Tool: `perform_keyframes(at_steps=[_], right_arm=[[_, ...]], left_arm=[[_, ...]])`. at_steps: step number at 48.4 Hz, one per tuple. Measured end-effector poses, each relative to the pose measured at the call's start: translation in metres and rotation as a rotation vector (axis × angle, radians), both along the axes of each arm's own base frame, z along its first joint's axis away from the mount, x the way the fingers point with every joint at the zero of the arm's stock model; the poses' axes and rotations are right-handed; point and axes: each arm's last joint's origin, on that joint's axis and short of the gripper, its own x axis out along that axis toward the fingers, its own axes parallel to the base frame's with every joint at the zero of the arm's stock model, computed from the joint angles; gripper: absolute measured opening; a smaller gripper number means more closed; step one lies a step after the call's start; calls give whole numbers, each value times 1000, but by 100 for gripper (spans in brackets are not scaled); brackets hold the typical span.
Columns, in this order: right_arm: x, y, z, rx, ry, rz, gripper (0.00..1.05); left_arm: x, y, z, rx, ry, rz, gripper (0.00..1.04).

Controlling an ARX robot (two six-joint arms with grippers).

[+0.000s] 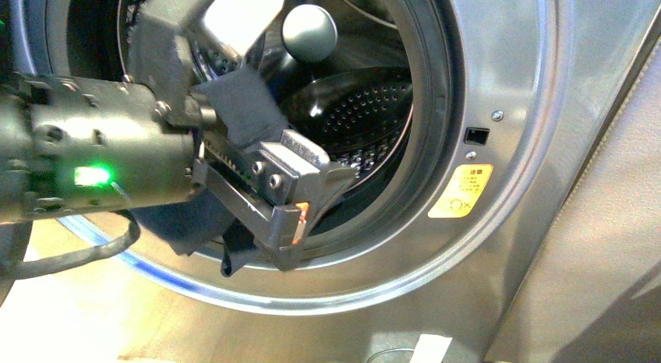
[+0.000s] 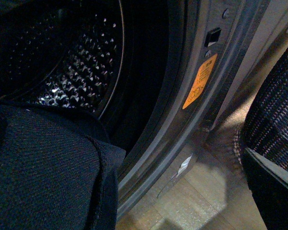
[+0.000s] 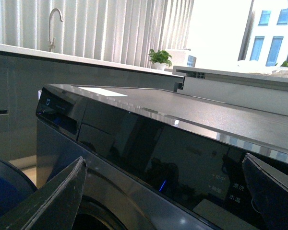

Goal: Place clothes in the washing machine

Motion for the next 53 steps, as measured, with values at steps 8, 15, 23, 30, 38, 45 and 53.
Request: perform_keyframes(at_steps=[8, 15, 23, 30, 38, 45, 53], right_arm=[[0, 0, 0, 0, 0, 0, 97], [0, 0, 0, 0, 0, 0, 97], [0, 0, 0, 0, 0, 0, 97], [0, 0, 0, 0, 0, 0, 97], [0, 0, 0, 0, 0, 0, 97], [0, 0, 0, 0, 0, 0, 97], [0, 0, 0, 0, 0, 0, 97]], left_arm=[[-2, 3, -9, 78, 47, 39, 98], [-1, 7, -25, 220, 118, 94, 98], [10, 15, -29, 327, 76, 190, 98], [17, 20, -24, 446, -77, 278, 98], [15, 18, -20, 627, -337, 283, 98], [3, 10, -21, 793, -515, 153, 98], [-13, -1, -16, 914, -734, -32, 98]])
